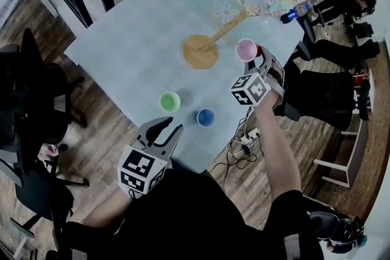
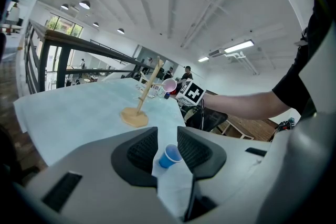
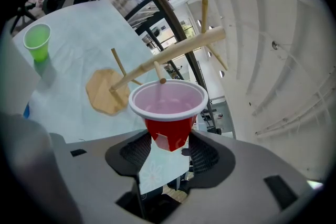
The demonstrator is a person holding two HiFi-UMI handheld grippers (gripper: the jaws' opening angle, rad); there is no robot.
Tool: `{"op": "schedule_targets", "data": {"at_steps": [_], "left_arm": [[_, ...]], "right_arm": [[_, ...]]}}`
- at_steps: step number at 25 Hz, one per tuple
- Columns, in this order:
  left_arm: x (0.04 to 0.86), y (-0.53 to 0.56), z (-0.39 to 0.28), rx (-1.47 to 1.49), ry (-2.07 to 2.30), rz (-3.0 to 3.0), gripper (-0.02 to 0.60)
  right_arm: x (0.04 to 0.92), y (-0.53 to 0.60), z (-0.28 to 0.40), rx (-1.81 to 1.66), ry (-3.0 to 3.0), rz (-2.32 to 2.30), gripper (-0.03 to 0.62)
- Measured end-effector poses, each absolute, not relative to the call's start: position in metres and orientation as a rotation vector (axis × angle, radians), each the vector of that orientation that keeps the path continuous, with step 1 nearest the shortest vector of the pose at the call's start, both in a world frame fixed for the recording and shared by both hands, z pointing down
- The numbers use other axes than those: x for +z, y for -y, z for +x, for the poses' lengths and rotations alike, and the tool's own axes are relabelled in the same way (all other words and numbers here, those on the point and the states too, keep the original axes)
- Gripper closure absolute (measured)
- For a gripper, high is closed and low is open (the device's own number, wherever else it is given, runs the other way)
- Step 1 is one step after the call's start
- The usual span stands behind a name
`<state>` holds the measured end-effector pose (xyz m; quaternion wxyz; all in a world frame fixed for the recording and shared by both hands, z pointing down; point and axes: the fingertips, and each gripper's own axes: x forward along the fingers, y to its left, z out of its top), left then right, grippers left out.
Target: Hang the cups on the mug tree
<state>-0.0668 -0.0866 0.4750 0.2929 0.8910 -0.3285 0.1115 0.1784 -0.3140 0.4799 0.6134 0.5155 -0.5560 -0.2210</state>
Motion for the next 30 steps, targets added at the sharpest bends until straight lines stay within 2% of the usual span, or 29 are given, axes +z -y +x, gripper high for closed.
{"op": "schedule_targets", "data": {"at_steps": [16,30], "left_arm": [[0.481,0.092,-0.078,0.316,0.868,2.365,0.459],[0.482,0.089,-0.079,0.326,0.862,2.365,0.457]], "right_arm": [[0.48,0.307,0.131,-0.6,1.352,1.116,0.349],[0.479,0.303,0.115,-0.632,1.404,1.117,0.347]]}}
